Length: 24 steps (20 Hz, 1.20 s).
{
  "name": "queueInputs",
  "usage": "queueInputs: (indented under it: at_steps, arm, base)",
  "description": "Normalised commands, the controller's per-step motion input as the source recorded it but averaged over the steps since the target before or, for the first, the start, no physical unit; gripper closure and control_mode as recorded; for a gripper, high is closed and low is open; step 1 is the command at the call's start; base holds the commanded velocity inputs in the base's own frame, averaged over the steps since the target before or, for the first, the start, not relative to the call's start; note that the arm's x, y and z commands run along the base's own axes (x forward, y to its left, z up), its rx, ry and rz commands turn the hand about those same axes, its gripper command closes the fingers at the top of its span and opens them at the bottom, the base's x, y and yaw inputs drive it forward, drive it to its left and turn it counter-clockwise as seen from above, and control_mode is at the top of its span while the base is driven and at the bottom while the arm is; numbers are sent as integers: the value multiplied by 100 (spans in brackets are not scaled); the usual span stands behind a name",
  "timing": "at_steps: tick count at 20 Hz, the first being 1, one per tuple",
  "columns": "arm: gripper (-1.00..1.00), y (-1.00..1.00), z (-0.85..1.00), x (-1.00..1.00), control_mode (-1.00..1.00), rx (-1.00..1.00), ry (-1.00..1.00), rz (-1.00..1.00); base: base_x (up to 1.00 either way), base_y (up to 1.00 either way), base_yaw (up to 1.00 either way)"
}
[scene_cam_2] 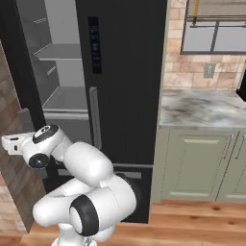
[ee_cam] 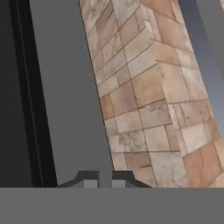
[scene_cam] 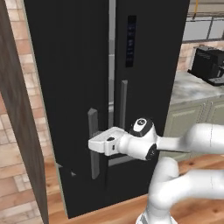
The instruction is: Place one of the steaks on the plate and the other in the bowl. Then place the bowl in the fridge.
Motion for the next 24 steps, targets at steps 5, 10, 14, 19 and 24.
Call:
queueInputs:
  at_steps: [5, 10, 14, 19, 24]
  arm:
    - [100, -35, 11, -66, -100, 1, 11, -10]
    - [-100, -49, 39, -59, -100, 10, 19, -15]
    - [-100, -60, 56, -48, -100, 22, 16, -9]
    - [-100, -59, 65, -44, -100, 27, 28, -1]
    - [-100, -39, 66, -5, -100, 24, 45, 1]
  base:
    - [0, 0, 0]
    - [0, 0, 0]
    - [0, 0, 0]
    - [0, 0, 0]
    - [0, 0, 0]
